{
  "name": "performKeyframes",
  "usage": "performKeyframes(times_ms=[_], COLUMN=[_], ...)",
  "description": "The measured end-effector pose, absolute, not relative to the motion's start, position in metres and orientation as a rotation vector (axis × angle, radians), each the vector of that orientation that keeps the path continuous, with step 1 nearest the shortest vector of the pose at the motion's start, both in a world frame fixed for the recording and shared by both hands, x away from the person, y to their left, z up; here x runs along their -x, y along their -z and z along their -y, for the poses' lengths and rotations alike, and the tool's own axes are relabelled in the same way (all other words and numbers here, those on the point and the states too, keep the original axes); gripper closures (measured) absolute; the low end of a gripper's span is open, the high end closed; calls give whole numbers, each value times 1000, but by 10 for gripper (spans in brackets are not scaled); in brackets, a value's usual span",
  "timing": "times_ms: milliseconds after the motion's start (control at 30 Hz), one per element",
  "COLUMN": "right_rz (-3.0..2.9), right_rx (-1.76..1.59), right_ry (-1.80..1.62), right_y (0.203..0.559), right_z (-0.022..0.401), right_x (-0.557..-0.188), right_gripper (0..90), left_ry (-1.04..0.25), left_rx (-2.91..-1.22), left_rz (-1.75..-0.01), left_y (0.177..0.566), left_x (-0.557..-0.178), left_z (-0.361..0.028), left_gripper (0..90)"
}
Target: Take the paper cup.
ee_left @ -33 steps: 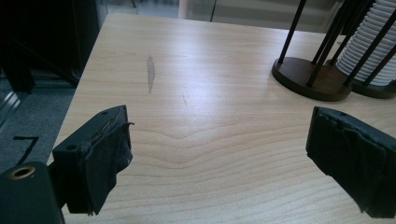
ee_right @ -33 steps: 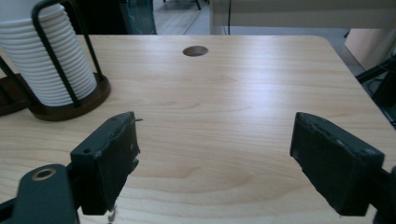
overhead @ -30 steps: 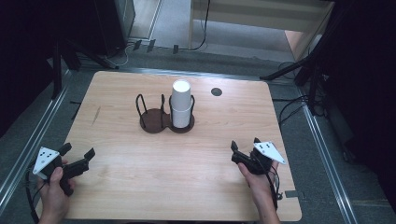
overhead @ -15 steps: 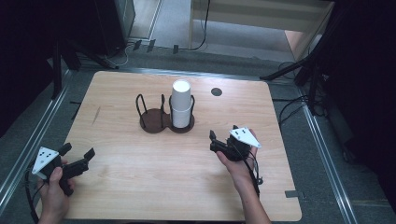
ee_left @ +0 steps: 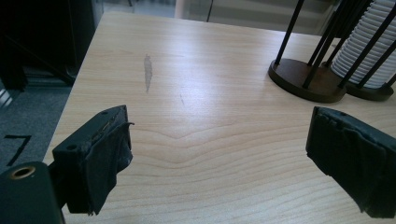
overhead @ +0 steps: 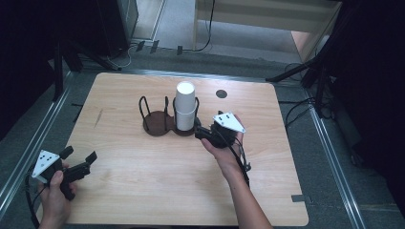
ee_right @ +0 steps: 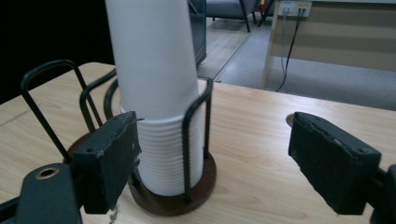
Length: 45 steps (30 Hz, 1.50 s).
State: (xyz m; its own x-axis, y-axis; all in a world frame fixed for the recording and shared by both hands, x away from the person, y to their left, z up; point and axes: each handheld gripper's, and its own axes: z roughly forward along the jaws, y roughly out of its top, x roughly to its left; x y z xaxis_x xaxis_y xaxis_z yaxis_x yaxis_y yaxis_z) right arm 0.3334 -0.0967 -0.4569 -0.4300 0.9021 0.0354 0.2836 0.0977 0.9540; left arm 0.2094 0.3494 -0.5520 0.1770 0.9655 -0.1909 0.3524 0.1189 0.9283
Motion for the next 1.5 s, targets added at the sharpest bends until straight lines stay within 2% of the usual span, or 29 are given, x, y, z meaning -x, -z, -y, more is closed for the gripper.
performKeyframes(times_ms=[900,1500], right_rz=[-1802,-1762], right_rx=[-1173,-1198], right_ry=[-1357,-1285], right_y=[456,456], right_z=[29,16], right_x=[-383,-397], right_gripper=[203,259], left_ry=[-740,-738], left_rx=[-1422,-1423], left_rz=[-1355,-1341], left_y=[552,552], left_x=[-210,-210], left_z=[-350,-350], left_gripper=[69,69])
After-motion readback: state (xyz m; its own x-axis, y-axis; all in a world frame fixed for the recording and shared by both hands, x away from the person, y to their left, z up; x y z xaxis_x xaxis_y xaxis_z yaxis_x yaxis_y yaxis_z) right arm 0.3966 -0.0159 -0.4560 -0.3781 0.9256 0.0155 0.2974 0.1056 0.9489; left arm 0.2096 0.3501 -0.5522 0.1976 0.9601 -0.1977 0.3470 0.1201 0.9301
